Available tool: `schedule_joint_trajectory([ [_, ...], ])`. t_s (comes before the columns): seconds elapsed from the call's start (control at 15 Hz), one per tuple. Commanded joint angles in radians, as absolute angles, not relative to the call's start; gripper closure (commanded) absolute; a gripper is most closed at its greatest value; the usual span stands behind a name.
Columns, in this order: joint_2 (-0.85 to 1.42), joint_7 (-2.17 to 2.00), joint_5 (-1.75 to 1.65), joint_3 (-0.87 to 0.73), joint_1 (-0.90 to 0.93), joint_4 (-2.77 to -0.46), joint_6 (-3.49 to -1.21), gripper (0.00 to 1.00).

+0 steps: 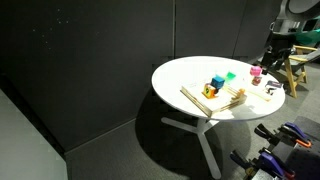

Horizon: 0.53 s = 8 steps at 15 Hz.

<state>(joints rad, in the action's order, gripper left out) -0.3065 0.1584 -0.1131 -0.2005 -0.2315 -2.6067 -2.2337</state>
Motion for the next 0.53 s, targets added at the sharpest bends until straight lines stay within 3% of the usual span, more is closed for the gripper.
schedule_joint_trajectory([
  [0.0, -0.322, 0.156, -0.116, -0.208, -0.226, -2.611, -2.212, 0.00],
  [0.47, -0.355, 0.156, -0.116, -0.209, -0.227, -2.623, -2.184, 0.00],
])
